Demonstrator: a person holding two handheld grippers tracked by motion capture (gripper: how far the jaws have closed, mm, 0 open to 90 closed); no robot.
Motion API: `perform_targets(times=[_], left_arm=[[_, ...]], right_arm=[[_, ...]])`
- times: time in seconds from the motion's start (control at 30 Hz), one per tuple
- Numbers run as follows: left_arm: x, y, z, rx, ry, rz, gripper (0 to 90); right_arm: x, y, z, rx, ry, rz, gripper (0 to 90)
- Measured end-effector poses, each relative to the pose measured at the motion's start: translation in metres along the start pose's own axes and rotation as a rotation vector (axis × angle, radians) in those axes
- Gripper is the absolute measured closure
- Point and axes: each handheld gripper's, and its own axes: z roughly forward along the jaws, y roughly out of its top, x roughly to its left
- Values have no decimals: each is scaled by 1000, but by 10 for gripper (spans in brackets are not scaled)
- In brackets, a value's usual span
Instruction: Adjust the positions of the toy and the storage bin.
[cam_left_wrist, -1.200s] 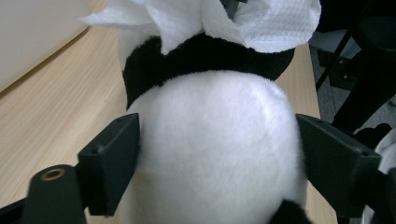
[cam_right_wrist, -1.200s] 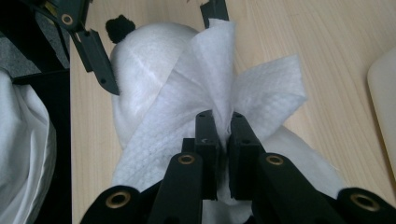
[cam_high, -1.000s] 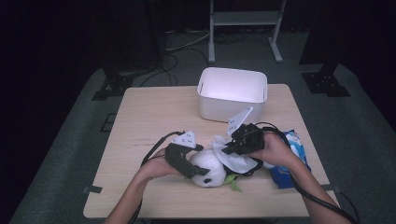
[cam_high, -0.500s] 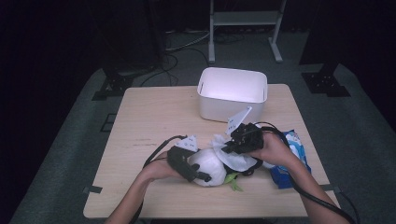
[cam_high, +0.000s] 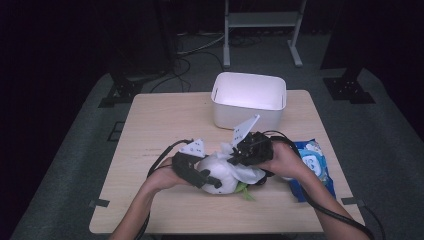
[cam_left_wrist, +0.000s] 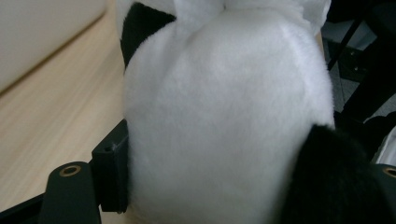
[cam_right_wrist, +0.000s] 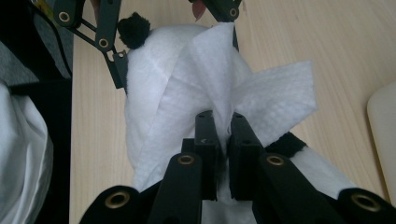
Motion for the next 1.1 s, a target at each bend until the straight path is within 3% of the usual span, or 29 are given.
perform_targets(times=[0.2,0.53,0.67,0.8,0.97,1.1], left_arm=[[-2,4,-9,-16,25,17,231],[-3,6,-6,-31,7,32,231],[-1,4,-5,-33,1,27,231],[2,0,-2,-32,-3,14,229],[10,-9,3,-48,-17,-19,225],[13,-16,13,-41,-26,-21,195]], right_arm=[[0,7,-6,-29,-4,-1,833],[1,22,-11,-91,8,-15,833],[2,26,-8,-89,14,-15,833],[3,24,-5,-50,-11,-38,833],[-6,7,4,58,-67,-11,832],[-13,-5,7,41,-45,20,833]])
